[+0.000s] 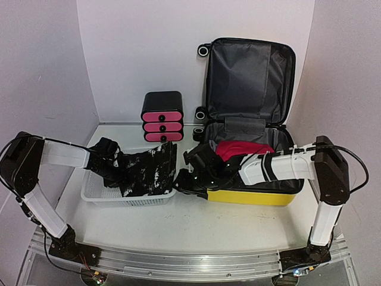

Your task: Open, take out, and arrange the luggage

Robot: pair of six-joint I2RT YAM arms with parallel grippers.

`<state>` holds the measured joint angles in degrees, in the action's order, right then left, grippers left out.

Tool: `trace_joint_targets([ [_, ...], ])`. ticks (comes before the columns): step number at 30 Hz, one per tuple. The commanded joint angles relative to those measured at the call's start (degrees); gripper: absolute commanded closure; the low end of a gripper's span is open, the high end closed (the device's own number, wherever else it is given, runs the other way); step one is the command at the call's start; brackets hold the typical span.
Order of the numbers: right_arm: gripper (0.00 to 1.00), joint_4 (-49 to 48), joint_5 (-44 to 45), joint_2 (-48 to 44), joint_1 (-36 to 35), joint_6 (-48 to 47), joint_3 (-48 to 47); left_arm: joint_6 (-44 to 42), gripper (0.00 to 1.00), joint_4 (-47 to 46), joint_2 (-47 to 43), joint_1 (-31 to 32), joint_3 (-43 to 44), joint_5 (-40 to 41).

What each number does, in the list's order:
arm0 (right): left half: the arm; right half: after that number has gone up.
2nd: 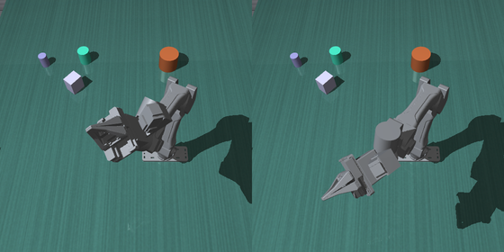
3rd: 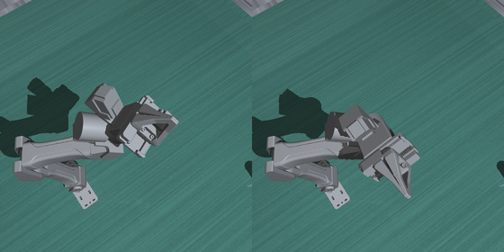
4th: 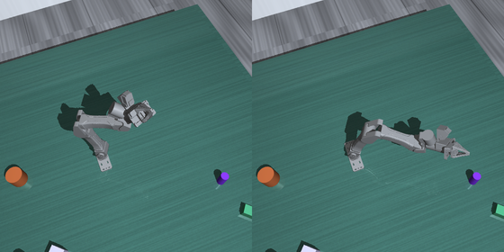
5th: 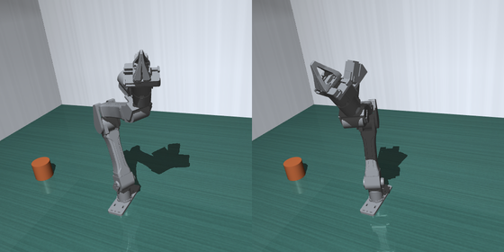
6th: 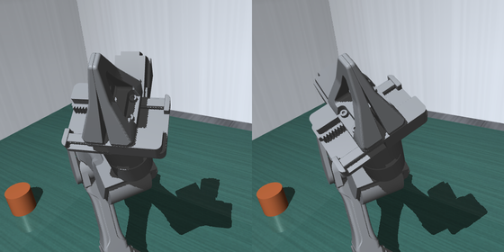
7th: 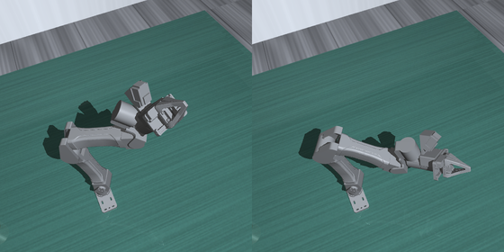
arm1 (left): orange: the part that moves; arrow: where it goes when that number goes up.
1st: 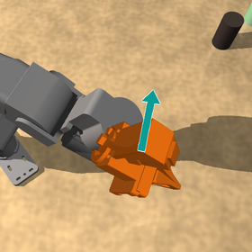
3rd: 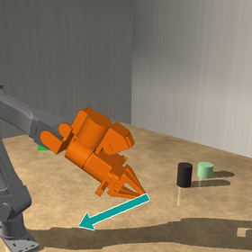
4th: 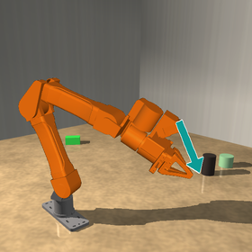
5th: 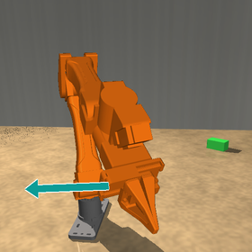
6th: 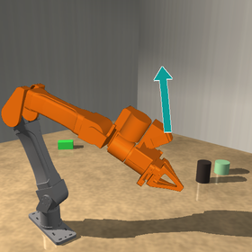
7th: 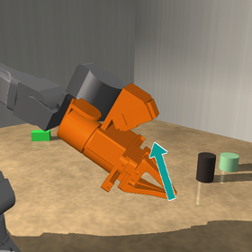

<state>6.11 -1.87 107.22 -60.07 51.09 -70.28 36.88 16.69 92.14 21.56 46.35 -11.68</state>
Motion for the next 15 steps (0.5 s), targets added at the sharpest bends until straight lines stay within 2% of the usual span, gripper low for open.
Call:
trace_joint_targets([
  [1,0.71,1.9,5.6,3.2,-1.5,-0.9,-4.7,-1.5,1.00,1.9,-2.7,0.2,-0.8,-2.1],
  [4,0.72,3.6,8.8,5.0,-2.5,-1.5,-6.8,-2.2,1.00,2.2,-3.9,0.2,-0.7,-2.6],
  [8,0.83,6.1,15.1,5.9,-3.9,-3.0,-8.9,-3.6,1.00,4.9,-6.6,0.2,-0.1,-1.2],
  [13,0.98,6.4,21.2,3.4,-5.4,-2.9,-7.1,-5.8,1.00,10.6,-10.6,0.2,1.8,4.8],
  [15,1.00,6.4,23.4,2.6,-5.9,-2.4,-6.4,-6.6,1.00,12.5,-11.8,0.2,2.5,6.8],
])
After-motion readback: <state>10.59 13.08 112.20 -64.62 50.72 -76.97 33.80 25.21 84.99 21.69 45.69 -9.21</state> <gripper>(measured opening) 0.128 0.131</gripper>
